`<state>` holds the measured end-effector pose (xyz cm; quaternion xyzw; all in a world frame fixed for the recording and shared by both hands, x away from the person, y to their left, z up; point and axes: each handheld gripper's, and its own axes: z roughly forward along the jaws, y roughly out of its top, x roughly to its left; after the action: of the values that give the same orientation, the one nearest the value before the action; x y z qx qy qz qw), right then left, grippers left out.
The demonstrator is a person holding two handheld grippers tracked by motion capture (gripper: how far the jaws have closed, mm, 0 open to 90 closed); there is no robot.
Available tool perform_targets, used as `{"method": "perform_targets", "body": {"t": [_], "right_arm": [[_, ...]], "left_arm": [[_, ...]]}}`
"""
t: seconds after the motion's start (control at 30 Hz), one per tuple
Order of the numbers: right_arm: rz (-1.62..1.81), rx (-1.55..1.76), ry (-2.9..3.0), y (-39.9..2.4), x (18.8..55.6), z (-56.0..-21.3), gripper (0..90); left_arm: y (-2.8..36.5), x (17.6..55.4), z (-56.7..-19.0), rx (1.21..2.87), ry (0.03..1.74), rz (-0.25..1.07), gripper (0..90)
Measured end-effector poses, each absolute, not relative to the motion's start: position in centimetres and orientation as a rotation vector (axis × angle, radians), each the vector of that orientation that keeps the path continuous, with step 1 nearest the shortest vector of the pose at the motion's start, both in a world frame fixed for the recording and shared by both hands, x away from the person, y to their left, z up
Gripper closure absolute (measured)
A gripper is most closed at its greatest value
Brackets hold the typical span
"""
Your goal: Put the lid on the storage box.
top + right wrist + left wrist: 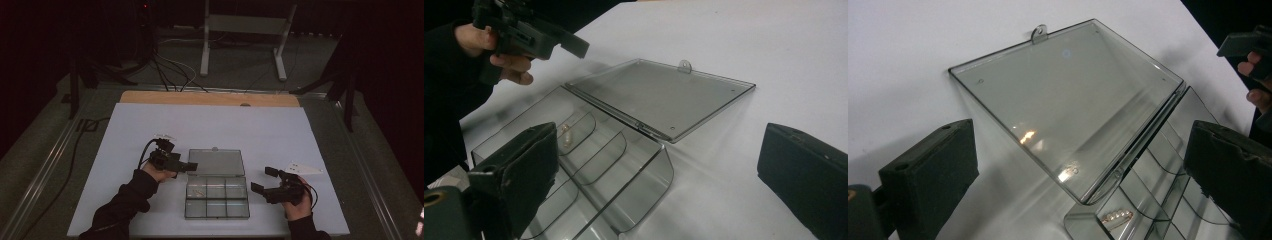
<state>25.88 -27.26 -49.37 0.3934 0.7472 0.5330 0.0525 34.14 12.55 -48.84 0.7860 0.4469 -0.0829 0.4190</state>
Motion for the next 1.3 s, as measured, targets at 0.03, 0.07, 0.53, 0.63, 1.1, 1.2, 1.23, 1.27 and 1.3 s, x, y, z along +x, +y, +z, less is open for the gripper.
{"method": "perform_targets", "body": {"t": [0.03, 0.07, 0.53, 0.63, 1.1, 1.2, 1.23, 1.27, 1.3], "right_arm": [[1.620, 1.194, 2.273, -27.3, 25.9, -49.4, 3.1], [1.620, 1.194, 2.274, -27.2, 25.9, -49.4, 3.1], [1.616, 1.193, 2.274, -27.3, 25.9, -49.3, 3.1], [1.619, 1.190, 2.273, -27.2, 25.8, -49.3, 3.1], [1.617, 1.190, 2.278, -27.1, 25.8, -49.4, 3.1], [1.614, 1.190, 2.281, -27.1, 25.8, -49.4, 3.1], [1.614, 1.190, 2.280, -27.1, 25.8, -49.3, 3.1], [1.615, 1.190, 2.279, -27.1, 25.8, -49.3, 3.1], [1.617, 1.189, 2.277, -27.2, 25.8, -49.3, 3.1]], "left_arm": [[12.6, 34.2, -48.9, 1.966, 1.126, -0.212, 4.1], [12.7, 34.2, -49.0, 1.969, 1.132, -0.212, 5.5], [12.7, 34.2, -50.1, 1.968, 1.170, -0.270, 8.7], [12.8, 34.1, -50.4, 1.956, 1.150, -0.309, 8.7], [12.6, 34.6, -51.3, 1.971, 1.192, -0.296, 25.5], [12.5, 34.6, -51.5, 1.961, 1.198, -0.309, 26.6], [12.5, 34.6, -51.6, 1.957, 1.195, -0.307, 27.4], [12.6, 34.6, -51.6, 1.952, 1.193, -0.312, 29.9], [12.6, 34.7, -51.6, 1.942, 1.189, -0.320, 31.8]]}}
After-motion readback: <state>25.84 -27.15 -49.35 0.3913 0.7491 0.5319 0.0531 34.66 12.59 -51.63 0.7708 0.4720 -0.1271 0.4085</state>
